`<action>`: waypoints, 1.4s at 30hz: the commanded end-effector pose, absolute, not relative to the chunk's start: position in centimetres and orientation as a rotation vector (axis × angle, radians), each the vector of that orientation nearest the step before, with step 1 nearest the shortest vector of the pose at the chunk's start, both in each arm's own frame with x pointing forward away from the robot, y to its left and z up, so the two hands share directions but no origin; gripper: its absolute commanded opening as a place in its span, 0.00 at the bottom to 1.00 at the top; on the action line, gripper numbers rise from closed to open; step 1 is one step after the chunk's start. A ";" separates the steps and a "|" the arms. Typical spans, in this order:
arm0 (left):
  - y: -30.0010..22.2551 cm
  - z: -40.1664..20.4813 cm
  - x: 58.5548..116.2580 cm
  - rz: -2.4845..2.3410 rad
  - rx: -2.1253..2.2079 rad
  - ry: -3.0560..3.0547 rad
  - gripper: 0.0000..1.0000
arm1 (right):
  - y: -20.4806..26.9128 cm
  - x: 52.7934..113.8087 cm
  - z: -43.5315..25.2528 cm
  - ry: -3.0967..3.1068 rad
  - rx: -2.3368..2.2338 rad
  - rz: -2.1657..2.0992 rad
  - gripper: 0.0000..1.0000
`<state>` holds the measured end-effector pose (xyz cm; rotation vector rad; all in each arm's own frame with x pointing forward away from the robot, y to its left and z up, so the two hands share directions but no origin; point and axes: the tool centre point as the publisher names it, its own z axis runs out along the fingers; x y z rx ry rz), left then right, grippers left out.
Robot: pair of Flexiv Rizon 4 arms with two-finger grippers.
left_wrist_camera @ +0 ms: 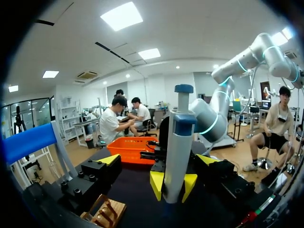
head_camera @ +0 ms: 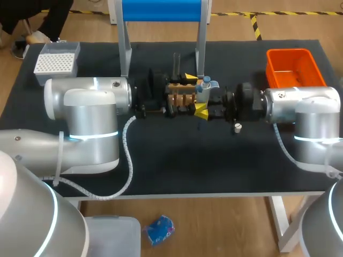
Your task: Invert the test tube, pick up the pipette, mount the tip to pipette, aspirate from beaker and dispense into the tube, eject the tip, return the pipette, and cap with the stopper.
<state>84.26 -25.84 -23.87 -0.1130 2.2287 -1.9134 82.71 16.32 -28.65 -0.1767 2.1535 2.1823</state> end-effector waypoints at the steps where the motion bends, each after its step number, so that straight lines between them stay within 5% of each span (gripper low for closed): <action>1: -26.0 -24.0 84.2 -1.913 -0.114 2.223 1.00 | 16.4 82.7 -28.6 2.151 -0.179 2.181 0.00; 42: -26.5 -23.0 83.9 -2.032 -0.071 2.105 1.00 | 16.5 83.5 -28.3 2.094 -0.165 2.163 0.00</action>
